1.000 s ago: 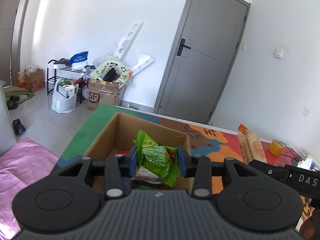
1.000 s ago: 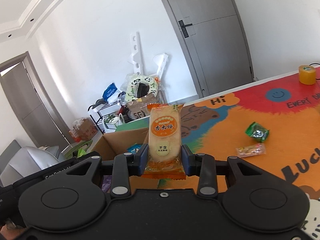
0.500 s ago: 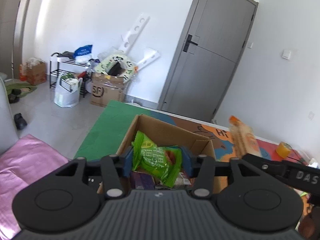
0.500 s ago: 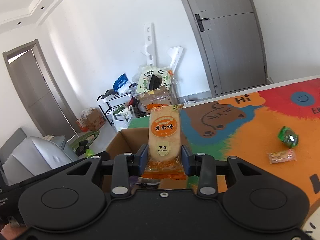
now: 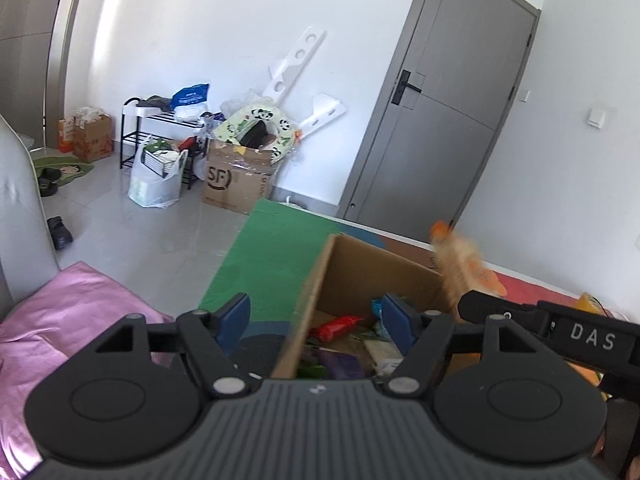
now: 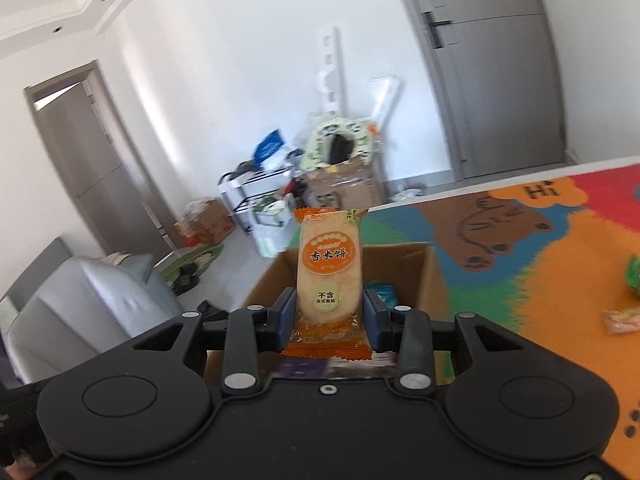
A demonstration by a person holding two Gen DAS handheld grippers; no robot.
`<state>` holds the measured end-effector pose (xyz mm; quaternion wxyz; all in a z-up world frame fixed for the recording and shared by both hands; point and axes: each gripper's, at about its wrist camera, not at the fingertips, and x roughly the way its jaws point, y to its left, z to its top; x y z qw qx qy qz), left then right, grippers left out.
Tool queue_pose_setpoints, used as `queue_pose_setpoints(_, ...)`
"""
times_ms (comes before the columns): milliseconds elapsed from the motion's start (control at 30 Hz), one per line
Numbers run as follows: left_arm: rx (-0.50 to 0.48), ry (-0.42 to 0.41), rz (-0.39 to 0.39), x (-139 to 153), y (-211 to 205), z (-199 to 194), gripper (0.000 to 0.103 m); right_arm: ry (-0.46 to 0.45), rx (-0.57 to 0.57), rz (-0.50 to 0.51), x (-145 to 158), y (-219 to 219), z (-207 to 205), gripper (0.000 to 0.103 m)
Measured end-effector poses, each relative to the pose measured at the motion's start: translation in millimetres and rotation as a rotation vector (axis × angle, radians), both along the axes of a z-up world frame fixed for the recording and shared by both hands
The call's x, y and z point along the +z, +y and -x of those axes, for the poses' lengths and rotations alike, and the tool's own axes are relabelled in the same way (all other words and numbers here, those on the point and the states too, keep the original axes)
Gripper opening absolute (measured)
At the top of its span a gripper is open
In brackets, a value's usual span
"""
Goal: Organize snacks
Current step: 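Open both grippers to drop the green snack and cake packet into the box, then move both tools back from the box to the last snacks on the mat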
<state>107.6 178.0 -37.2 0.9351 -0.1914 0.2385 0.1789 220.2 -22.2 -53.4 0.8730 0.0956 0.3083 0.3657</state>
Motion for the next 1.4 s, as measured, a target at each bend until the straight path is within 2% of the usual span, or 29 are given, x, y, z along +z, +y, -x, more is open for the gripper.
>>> queue_pose_setpoints(67,0.009,-0.003,0.002,2,1,2,0.075,-0.004,0.001,-0.01,2,0,1,0.057)
queue_pose_setpoints(233,-0.012,0.005,-0.013,4,-8,-1,0.085,0.002,-0.035,-0.022,4,-18,2,0.06)
queue_pose_setpoints(433,-0.028,0.024,-0.024,6,-26,-6,0.094,0.008,-0.089,-0.022,3,-41,3,0.076)
queue_pose_setpoints(533,-0.043,0.027,-0.023,8,-35,-9,0.094,0.012,-0.11,-0.019,3,-55,5,0.083)
queue_pose_setpoints(900,-0.128,0.033,-0.049,14,-84,-19,0.095,0.027,-0.211,-0.021,-1,-113,8,0.094)
queue_pose_setpoints(1400,-0.233,0.013,-0.027,12,-147,-39,0.099,0.028,-0.335,-0.011,-7,-192,9,0.098)
